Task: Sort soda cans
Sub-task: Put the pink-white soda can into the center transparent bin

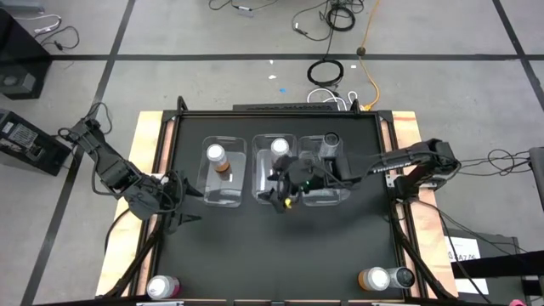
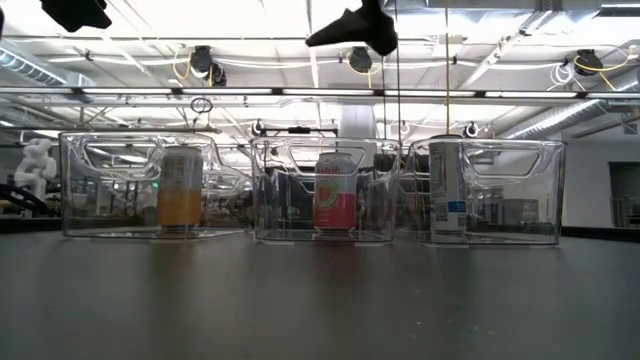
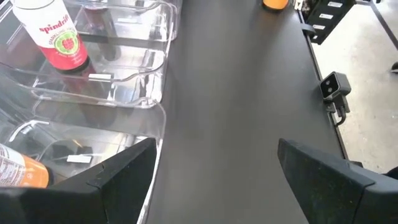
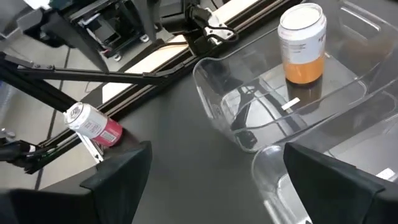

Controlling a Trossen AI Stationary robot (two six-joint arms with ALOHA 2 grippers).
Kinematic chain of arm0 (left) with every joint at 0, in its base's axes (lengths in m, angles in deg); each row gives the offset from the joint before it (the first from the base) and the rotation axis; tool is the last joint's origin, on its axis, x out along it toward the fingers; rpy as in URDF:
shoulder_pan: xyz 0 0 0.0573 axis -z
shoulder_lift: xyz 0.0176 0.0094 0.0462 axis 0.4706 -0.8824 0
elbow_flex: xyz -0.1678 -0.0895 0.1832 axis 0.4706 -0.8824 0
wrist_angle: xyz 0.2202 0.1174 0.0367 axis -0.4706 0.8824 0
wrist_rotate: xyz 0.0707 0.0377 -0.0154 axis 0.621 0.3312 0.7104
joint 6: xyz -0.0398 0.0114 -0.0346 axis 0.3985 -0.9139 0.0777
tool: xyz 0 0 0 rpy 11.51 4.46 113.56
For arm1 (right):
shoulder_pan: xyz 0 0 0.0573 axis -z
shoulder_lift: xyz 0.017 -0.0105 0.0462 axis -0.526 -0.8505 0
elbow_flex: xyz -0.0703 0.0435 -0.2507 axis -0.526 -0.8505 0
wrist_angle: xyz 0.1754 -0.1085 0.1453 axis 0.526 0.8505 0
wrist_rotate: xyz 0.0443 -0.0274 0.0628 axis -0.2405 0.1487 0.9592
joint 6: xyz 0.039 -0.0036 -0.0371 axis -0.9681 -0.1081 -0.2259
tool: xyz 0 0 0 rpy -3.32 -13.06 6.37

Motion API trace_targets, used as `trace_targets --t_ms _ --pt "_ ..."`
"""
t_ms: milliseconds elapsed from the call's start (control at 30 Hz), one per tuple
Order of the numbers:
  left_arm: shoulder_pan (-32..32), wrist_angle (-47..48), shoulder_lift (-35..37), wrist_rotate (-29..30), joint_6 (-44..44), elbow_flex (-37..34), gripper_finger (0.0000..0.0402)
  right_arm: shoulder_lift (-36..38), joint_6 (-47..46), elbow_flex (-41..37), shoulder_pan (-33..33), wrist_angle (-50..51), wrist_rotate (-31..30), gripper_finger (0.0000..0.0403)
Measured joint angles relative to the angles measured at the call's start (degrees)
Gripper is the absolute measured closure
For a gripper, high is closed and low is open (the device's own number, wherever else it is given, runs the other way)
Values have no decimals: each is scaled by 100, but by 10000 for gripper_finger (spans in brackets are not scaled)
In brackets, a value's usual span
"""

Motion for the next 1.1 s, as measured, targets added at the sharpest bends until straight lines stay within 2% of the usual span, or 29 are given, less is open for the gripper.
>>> trace_targets --t_ms 167,300,433,567,733,833,1100 --pt "-2 -258 -1 -2 562 2 56 -2 -194 0 -393 25 -476 46" --pt "-2 -332 -6 -2 595 2 56 -2 -614 0 -626 273 -477 46" --pt "-2 -470 -10 -2 599 2 56 -2 -1185 2 -841 976 -482 46" --pt "-2 -660 -10 123 594 2 56 -2 -2218 2 -1080 2097 -503 46" --pt "-2 -881 -12 136 594 2 56 -2 -3948 2 -1454 3613 -737 46" --pt "-2 -1043 -10 144 584 1 56 -2 -4684 2 -1688 4210 -802 46" --pt "-2 -1150 -16 405 449 2 56 -4 -4956 2 -2225 4488 -914 46"
